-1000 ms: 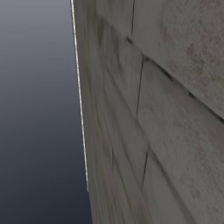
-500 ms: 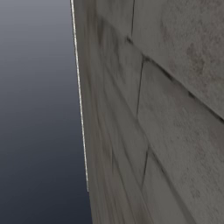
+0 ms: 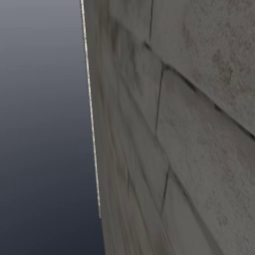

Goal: Retrieve the reheated potato from the microwave, then place the potato, cheese, and condiment on the cutting board.

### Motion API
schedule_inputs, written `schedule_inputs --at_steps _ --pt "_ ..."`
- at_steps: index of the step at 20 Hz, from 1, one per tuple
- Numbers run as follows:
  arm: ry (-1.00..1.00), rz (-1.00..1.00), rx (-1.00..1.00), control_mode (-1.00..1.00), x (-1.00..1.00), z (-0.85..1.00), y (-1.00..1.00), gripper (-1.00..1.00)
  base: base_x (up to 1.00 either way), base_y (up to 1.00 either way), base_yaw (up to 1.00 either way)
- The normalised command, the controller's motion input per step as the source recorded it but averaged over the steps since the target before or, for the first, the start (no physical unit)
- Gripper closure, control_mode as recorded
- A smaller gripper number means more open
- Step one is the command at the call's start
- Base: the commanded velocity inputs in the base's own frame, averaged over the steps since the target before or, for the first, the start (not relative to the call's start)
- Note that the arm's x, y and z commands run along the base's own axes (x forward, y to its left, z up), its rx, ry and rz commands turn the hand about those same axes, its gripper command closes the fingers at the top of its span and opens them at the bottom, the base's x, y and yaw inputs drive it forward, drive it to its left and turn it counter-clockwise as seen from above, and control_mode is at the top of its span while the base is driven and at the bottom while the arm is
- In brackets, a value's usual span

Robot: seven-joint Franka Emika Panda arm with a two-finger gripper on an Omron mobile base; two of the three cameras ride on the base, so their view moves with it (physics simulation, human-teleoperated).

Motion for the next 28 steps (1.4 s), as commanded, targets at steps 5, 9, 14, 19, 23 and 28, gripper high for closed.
schedule_inputs --at_steps 5,9,14,19,23,28 --pt "0.00 0.00 0.05 -1.00 0.44 -0.19 0.00 -1.00 0.00 0.00 0.00" --pt "0.00 0.00 0.06 -1.00 0.47 -0.21 0.00 -1.00 0.00 0.00 0.00" --pt "-0.02 0.02 0.05 -1.00 0.43 -0.30 0.04 -1.00 0.00 0.00 0.00" --pt "-0.06 0.00 0.08 -1.00 0.50 -0.31 0.22 1.00 0.00 0.00 0.00" --pt "-0.06 0.00 0.12 -1.00 0.42 -0.28 0.35 1.00 0.00 0.00 0.00" --pt "-0.04 0.01 0.15 -1.00 0.12 -0.31 0.46 1.00 0.00 0.00 0.00"
